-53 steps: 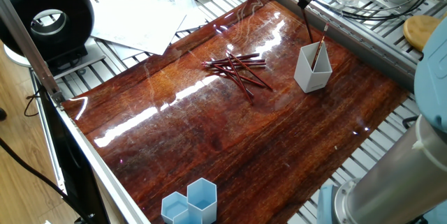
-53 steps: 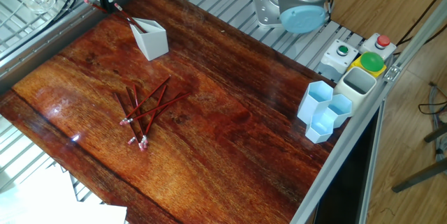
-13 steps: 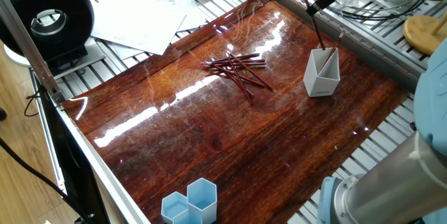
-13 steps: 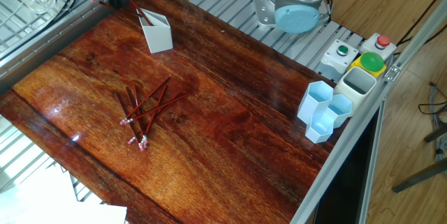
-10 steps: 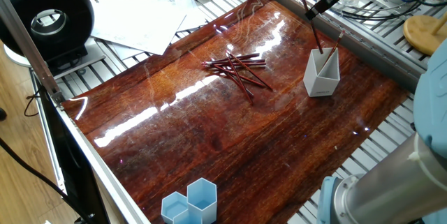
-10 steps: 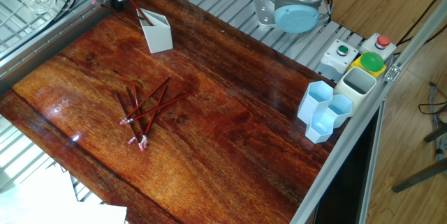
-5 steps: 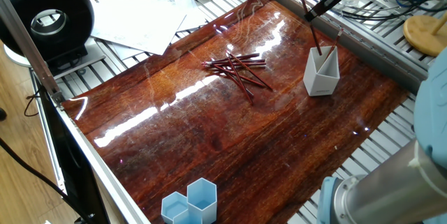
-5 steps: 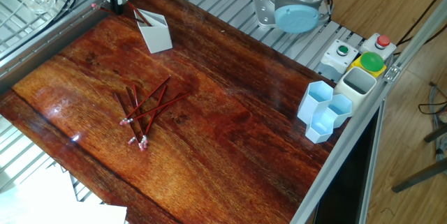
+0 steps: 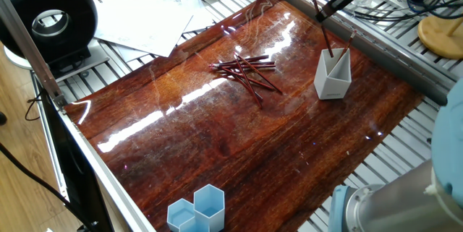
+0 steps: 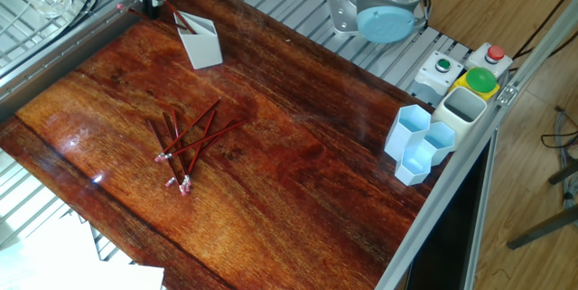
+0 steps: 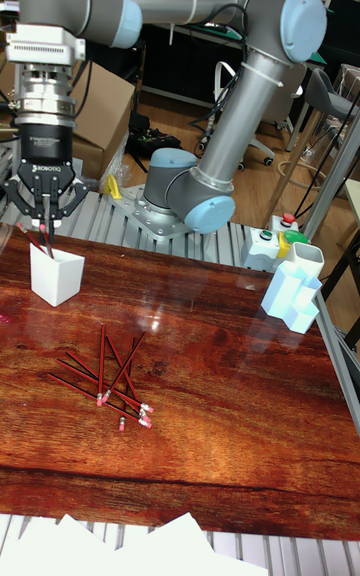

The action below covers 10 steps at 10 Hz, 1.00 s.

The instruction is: Put the pen into the pen holder

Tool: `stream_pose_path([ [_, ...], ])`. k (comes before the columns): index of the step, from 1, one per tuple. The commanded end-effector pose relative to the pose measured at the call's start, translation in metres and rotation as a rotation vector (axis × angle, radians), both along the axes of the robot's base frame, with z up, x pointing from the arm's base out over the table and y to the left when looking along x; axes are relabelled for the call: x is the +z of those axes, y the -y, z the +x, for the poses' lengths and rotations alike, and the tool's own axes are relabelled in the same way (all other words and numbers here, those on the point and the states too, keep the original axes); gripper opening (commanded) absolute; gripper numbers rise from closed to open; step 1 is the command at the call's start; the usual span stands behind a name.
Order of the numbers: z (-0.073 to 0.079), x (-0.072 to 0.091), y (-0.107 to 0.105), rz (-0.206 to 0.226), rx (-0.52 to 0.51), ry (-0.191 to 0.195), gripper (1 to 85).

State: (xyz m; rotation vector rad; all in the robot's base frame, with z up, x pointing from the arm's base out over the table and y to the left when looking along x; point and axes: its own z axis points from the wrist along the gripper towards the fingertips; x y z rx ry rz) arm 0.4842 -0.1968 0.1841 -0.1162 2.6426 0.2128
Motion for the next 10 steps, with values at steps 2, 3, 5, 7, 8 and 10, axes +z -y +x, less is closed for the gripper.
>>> stream_pose_path([
  [2,-0.001,0.005,-0.006,0.024,-0.063,-0.006,1.0],
  [3,-0.003,0.003,-0.009,0.035,-0.078,-0.011,1.0],
  [5,-0.012,-0.005,-0.017,0.044,-0.087,-0.038,1.0],
  [7,-0.019,-0.010,-0.018,0.038,-0.093,-0.063,1.0],
  [8,-0.019,-0.013,-0.018,0.029,-0.097,-0.057,1.0],
  [10,-0.021,-0.016,-0.010,-0.007,-0.099,-0.063,1.0],
])
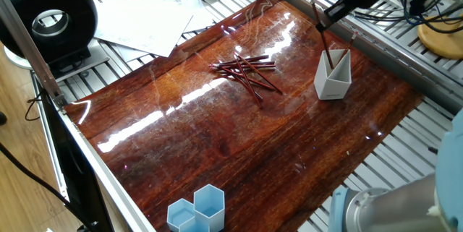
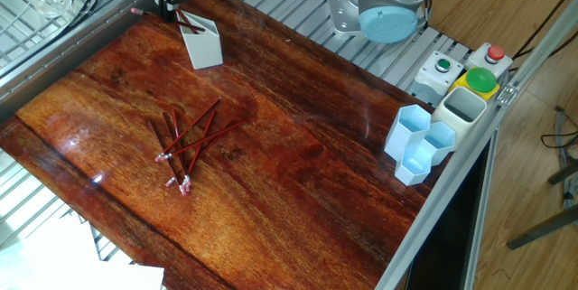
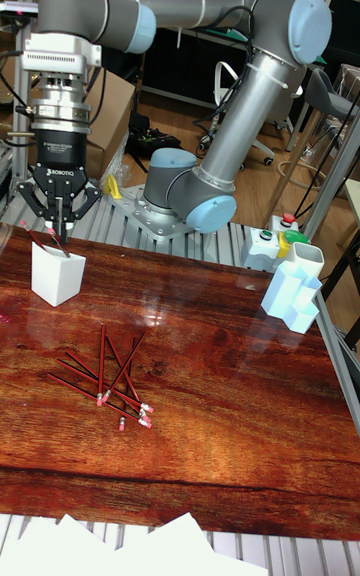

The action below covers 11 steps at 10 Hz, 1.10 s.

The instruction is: Put the pen into the pen holder

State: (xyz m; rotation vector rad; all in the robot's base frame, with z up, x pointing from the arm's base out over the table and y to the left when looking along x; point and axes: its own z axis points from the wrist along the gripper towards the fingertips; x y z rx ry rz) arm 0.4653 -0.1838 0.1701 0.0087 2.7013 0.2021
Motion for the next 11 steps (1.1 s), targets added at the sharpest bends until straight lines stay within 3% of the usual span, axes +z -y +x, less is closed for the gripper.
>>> stream_pose_path([
  [1,-0.002,-0.002,0.008,-0.045,-0.003,0.001,1.0],
  [4,-0.003,0.000,0.015,-0.098,-0.004,0.003,1.0],
  [8,-0.011,-0.002,0.006,-0.067,-0.017,-0.028,1.0],
  [11,-0.014,-0.003,-0.001,-0.043,0.001,-0.039,9.7],
])
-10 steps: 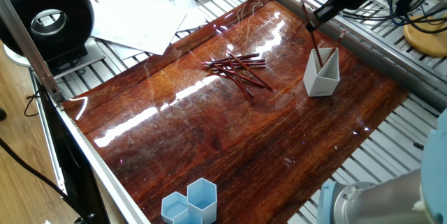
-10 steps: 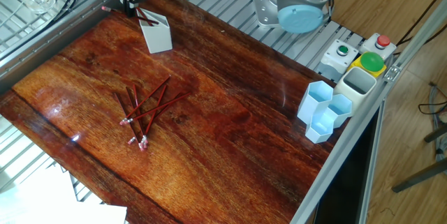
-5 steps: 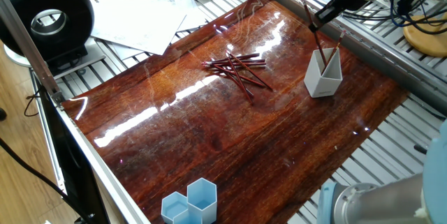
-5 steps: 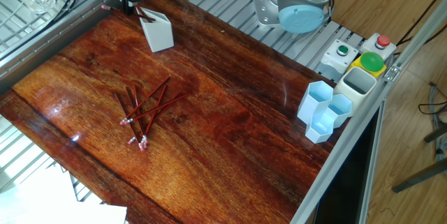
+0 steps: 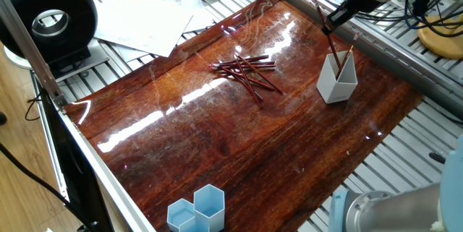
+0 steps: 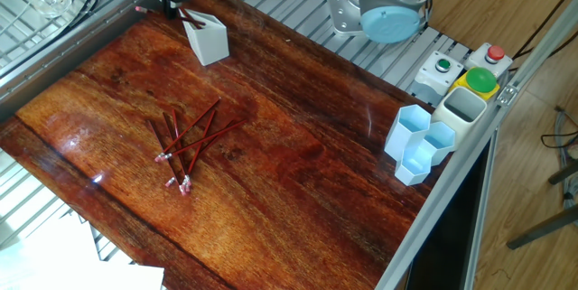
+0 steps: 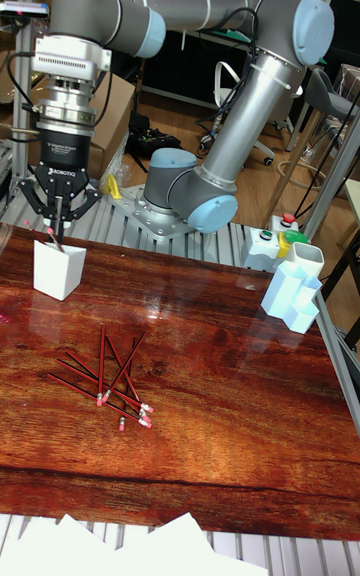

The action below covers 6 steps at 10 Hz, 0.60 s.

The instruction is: Put the pen into the pen holder

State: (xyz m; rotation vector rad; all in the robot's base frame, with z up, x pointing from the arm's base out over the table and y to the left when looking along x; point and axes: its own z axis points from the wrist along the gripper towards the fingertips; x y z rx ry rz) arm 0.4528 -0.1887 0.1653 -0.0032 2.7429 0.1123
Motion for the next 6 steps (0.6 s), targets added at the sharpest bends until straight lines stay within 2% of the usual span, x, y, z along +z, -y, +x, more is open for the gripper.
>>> stream_pose_path([
  [1,-0.0008,0.0026,-0.0078,0.026,0.009,0.000,12.7],
  [6,-0.0022,0.0032,-0.0112,0.025,0.026,-0.001,23.3],
])
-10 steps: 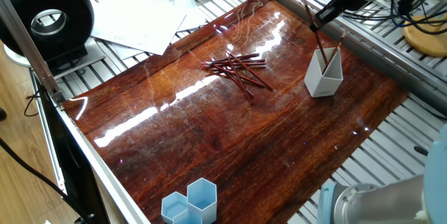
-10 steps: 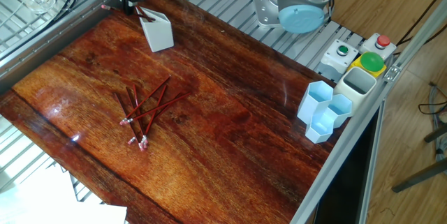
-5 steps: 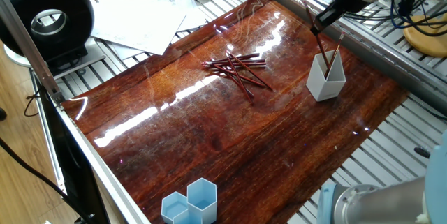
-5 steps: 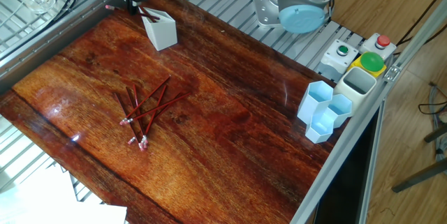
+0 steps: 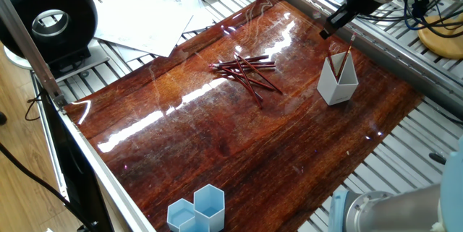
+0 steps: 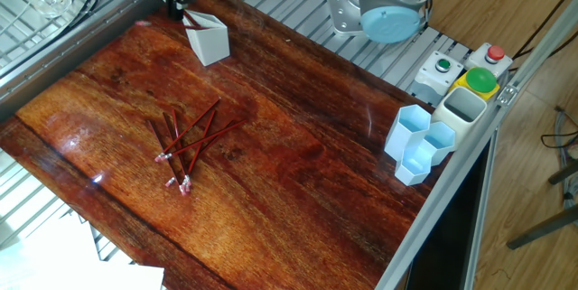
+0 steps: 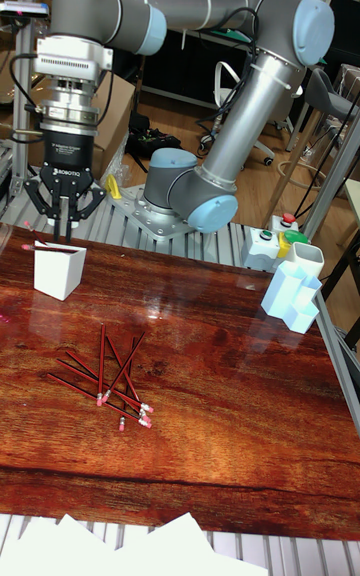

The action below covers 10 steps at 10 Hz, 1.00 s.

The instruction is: Put the pen into the pen holder

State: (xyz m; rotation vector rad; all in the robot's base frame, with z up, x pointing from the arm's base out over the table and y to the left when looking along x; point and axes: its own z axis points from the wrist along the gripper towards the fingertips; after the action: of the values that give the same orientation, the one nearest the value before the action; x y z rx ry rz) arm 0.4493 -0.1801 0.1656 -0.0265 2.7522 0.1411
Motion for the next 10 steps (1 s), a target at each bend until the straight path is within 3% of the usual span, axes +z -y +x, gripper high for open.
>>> stream_pose_path([
  [1,0.000,0.003,-0.002,0.004,0.005,0.005,23.3],
  [4,0.000,0.002,0.002,-0.021,0.028,0.004,23.3],
  [5,-0.004,0.001,0.005,-0.045,0.052,-0.007,23.7],
  [7,-0.016,0.005,0.014,-0.077,0.065,-0.070,24.3],
  [10,-0.016,0.017,0.032,-0.107,0.099,-0.096,23.7],
])
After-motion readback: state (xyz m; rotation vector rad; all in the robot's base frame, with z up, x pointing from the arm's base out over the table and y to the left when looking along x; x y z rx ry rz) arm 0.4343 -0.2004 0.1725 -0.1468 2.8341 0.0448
